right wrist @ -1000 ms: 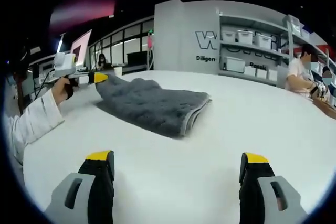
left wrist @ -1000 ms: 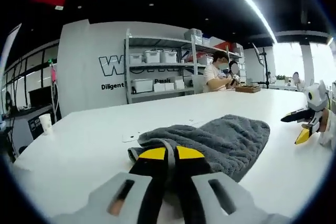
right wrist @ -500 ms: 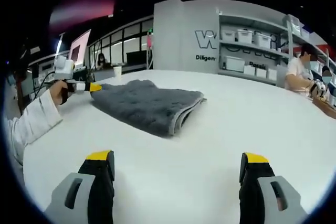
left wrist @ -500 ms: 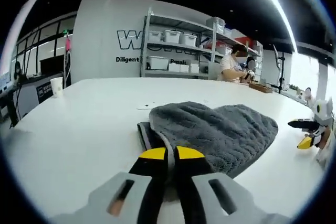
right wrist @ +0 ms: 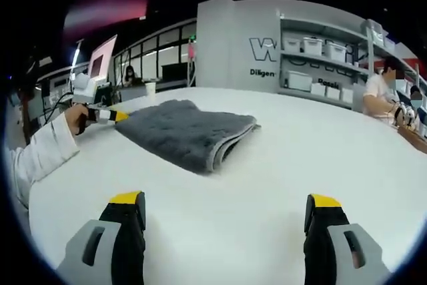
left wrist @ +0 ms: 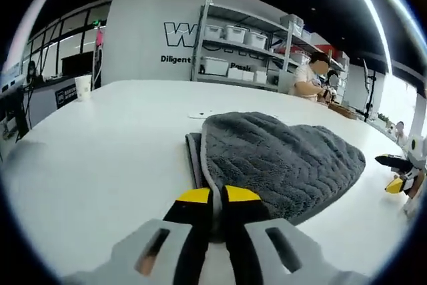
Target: Open the folded towel by lifting each exposed corner and separating the folded layers until the towel lies flat within the target outline without major curled edges
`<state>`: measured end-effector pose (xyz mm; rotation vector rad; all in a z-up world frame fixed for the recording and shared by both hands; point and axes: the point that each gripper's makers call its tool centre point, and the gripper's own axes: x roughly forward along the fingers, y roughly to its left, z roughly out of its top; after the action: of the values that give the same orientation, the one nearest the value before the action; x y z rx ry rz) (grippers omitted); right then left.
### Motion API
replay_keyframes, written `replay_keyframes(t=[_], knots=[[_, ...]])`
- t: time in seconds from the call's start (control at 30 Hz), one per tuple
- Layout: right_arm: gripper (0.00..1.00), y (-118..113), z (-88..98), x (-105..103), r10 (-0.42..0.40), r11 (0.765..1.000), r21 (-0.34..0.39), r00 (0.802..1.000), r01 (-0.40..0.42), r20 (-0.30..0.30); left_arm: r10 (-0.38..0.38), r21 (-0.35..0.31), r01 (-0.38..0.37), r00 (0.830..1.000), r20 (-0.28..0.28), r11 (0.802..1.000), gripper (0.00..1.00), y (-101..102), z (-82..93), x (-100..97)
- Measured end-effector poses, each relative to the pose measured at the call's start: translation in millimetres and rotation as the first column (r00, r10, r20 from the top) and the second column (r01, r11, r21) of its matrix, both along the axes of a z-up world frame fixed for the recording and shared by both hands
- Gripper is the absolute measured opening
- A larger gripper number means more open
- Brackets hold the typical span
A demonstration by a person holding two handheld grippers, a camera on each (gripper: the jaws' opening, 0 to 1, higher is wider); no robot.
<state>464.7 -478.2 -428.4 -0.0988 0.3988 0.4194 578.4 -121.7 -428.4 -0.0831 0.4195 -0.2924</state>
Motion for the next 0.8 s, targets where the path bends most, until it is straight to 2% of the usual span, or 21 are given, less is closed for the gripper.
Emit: replay_keyframes(t=[0.1, 0.23, 0.37, 0.47, 0.53, 0.6, 0.67, 0.8], knots=[[0.99, 0.9, -0.6, 0.5, 0.004, 1.000, -0.004, 1.000, -0.004, -0.001, -0.006, 0.000, 0.006, 1.000, 0.004, 1.000, 0.08, 0.3, 1.0, 0.3], [0.99, 1.7, -0.8, 0.6, 0.007, 1.000, -0.012, 1.000, -0.007, 0.001, -0.034, -0.032, 0.035, 0.999, 0.019, 0.999, 0.12, -0.8, 8.8, -2.0], [0.99, 3.3, -1.2, 0.4, 0.011, 1.000, -0.018, 1.000, -0.011, 0.002, -0.049, -0.060, 0.051, 0.998, 0.047, 0.997, 0.35, 1.1, 21.5, -4.8], [0.99, 5.1, -1.8, 0.4, 0.015, 1.000, -0.024, 1.000, -0.015, 0.001, -0.052, -0.093, 0.057, 0.997, 0.060, 0.994, 0.43, 3.9, 28.2, -7.5], [0.99, 6.5, -2.8, 0.4, 0.020, 0.999, -0.032, 1.000, -0.020, -0.002, -0.063, -0.160, 0.070, 0.997, 0.048, 0.985, 0.46, 2.0, 31.0, -10.7], [0.99, 8.0, -2.8, 0.3, 0.026, 0.999, -0.037, 1.000, -0.026, -0.001, -0.095, -0.187, 0.103, 0.994, 0.054, 0.977, 0.57, -1.4, 34.5, -12.5], [0.99, 9.1, -2.8, 0.3, 0.029, 0.999, -0.042, 1.000, -0.029, 0.001, -0.087, -0.195, 0.097, 0.995, 0.056, 0.976, 0.70, 0.0, 36.2, -12.3], [0.99, 10.0, -4.3, 0.4, 0.031, 0.998, -0.056, 1.000, -0.031, -0.004, -0.110, -0.240, 0.120, 0.993, 0.053, 0.963, 0.84, -3.5, 37.4, -14.5]])
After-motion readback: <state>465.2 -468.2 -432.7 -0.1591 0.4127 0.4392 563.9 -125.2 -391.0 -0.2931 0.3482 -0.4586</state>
